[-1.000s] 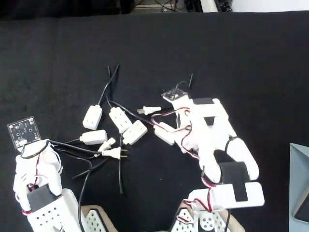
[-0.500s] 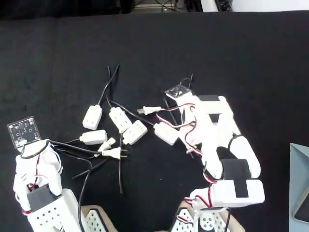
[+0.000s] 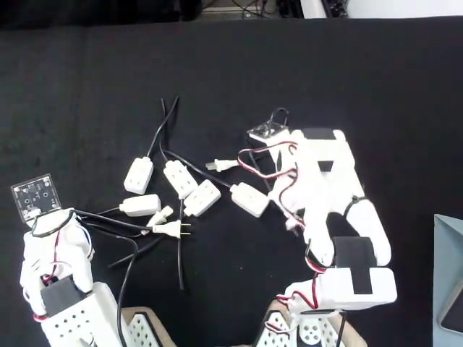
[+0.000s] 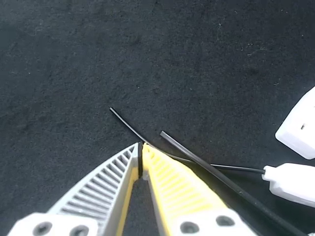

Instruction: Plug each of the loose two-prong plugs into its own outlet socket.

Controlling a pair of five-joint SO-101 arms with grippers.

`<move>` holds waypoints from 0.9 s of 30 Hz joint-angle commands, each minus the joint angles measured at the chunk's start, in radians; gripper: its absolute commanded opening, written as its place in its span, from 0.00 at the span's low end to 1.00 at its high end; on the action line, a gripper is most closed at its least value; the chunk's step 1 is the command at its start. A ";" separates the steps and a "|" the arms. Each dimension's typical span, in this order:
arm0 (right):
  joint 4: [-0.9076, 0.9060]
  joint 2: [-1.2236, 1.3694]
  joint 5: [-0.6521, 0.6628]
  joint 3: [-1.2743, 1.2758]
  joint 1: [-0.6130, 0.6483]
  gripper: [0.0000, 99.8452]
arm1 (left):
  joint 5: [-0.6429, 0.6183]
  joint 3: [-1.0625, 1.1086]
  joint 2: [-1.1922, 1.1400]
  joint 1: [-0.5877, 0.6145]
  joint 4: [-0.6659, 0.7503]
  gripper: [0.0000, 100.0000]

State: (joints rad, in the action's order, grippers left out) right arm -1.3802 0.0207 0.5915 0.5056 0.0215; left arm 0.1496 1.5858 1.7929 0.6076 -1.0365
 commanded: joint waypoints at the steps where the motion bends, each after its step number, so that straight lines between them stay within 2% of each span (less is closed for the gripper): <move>1: -0.021 -0.008 0.009 -0.065 -0.020 0.12 | 0.006 -0.007 0.005 0.005 0.018 0.03; 11: 0.035 0.010 0.011 -0.050 -0.066 0.12 | 0.006 -0.007 0.005 0.005 0.018 0.03; 22: 0.060 0.216 0.008 -0.059 -0.049 0.12 | 0.006 -0.007 0.005 0.005 0.018 0.03; 27: 0.060 0.243 0.005 -0.061 0.008 0.06 | 0.006 -0.007 0.005 0.005 0.018 0.03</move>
State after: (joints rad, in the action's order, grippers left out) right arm -1.3326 0.2371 0.5930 0.4503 -0.0199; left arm 0.1496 1.5858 1.7929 0.6076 -1.0365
